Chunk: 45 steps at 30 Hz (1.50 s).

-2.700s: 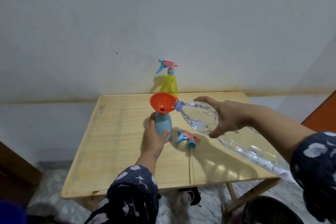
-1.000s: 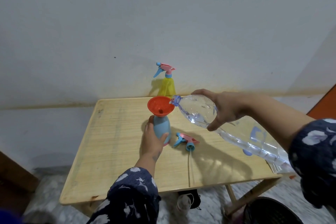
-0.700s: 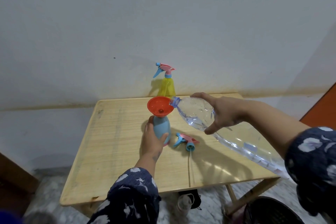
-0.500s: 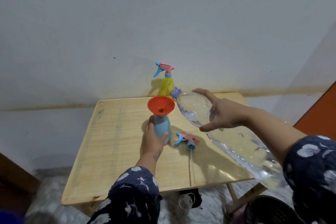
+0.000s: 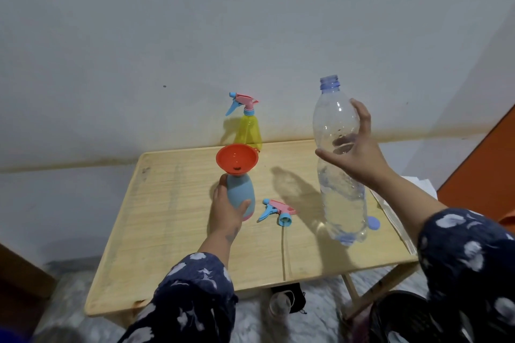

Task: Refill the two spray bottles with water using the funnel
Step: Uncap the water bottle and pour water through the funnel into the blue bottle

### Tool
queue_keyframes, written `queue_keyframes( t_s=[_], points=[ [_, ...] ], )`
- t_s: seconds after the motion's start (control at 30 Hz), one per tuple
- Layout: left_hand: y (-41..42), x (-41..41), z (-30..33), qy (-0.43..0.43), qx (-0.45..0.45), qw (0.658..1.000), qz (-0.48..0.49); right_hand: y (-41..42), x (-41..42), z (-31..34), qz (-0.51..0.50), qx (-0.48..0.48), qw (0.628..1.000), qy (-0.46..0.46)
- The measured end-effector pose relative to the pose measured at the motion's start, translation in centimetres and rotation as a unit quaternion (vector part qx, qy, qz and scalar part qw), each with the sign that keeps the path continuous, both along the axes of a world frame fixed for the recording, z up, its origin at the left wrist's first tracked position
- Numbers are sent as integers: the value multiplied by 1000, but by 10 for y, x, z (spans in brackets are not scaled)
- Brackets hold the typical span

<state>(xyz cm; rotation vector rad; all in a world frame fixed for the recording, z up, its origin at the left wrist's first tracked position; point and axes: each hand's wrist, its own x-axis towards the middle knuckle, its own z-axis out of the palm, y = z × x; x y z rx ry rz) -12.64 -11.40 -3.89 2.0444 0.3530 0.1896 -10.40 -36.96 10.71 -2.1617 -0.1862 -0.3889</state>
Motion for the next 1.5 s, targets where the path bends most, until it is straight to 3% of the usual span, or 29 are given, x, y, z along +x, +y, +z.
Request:
queue_keyframes(
  t_s=[0.3,0.47,0.67,0.9,1.03,1.17,1.3,1.5],
  points=[
    [-3,0,0,-13,-22,1000,8,-7,25,-29,-100,80,986,-103],
    [-7,0,-2,-13,-54,998,30,-8,33,-34,-96,116,980,-131],
    [-15,-5,6,22,-66,994,82,-16,36,-36,-68,113,986,-102],
    [-43,-34,27,71,-4,987,147,-36,32,-42,-17,103,994,-18],
    [-73,-40,42,93,30,987,129,-55,22,-43,40,107,992,46],
    [-120,-29,63,47,57,995,60,-85,7,-54,73,42,986,144],
    [-165,-10,84,7,37,999,19,-119,-7,-74,91,-112,955,259],
    [-186,-8,62,59,65,996,6,-140,-28,-90,127,-238,907,324]
  ],
)
